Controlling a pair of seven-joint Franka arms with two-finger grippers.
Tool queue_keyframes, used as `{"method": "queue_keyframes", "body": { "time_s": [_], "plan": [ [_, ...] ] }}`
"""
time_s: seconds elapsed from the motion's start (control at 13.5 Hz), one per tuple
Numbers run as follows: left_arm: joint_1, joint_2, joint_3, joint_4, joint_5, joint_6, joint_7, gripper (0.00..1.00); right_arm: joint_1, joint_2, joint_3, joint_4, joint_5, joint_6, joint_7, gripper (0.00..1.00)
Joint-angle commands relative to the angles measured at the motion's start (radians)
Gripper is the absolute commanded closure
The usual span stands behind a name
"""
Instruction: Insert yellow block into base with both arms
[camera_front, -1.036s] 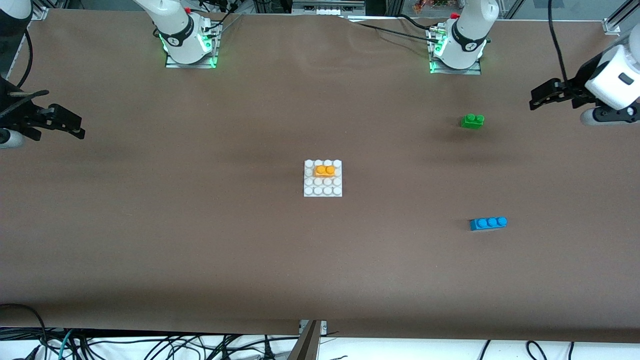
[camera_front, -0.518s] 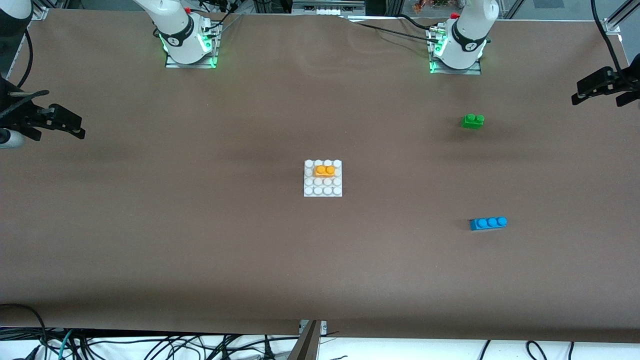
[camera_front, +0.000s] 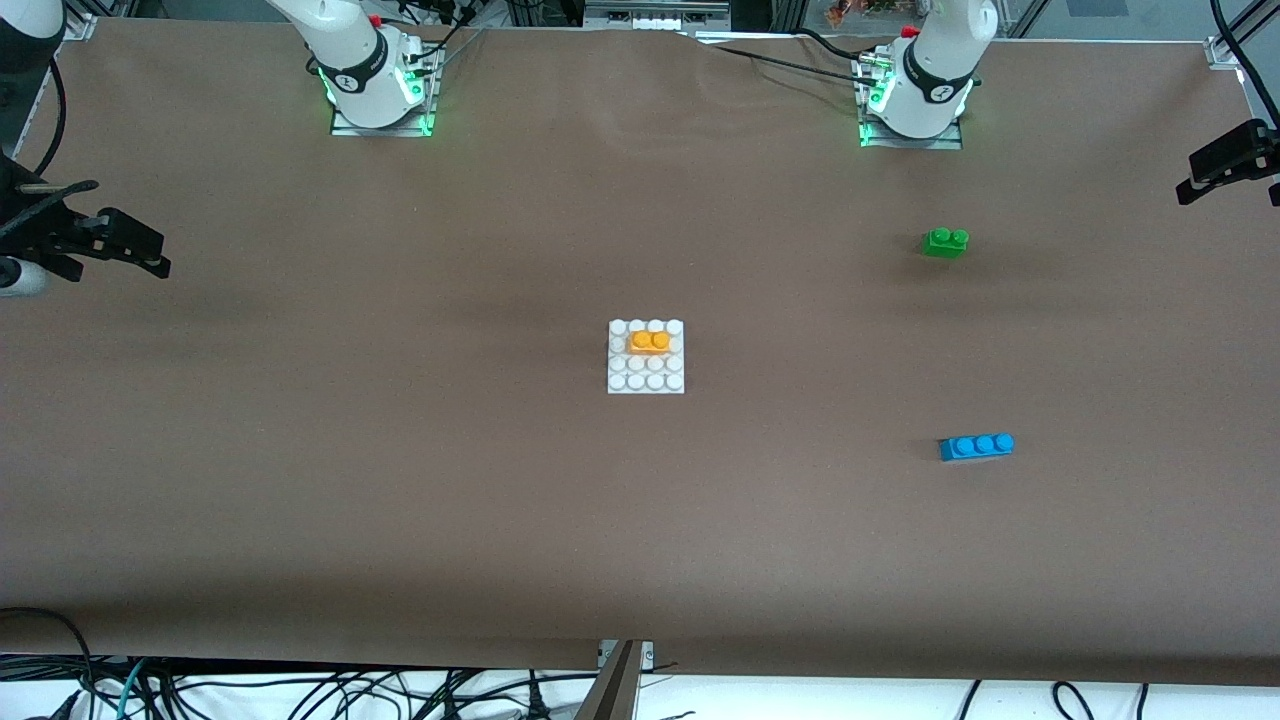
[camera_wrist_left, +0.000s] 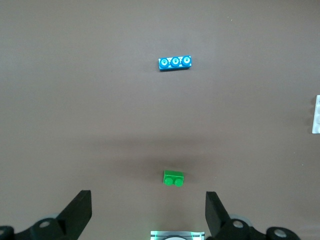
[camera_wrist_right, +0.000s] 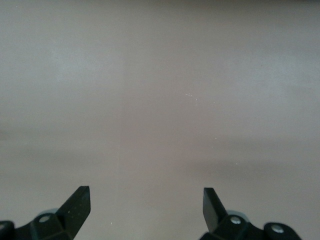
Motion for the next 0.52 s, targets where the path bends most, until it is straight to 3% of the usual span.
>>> {"method": "queue_keyframes", "body": {
  "time_s": [0.0, 0.44],
  "plan": [
    [0.003, 0.003, -0.011, 0.022, 0.009, -0.018, 0.022, 0.0, -0.003, 0.008, 0.004, 0.02, -0.001, -0.014, -0.003, 0.0],
    [-0.004, 0.008, -0.011, 0.024, 0.017, -0.012, 0.022, 0.0, -0.003, 0.008, 0.004, 0.02, -0.001, -0.014, -0.003, 0.0]
  ]
}}
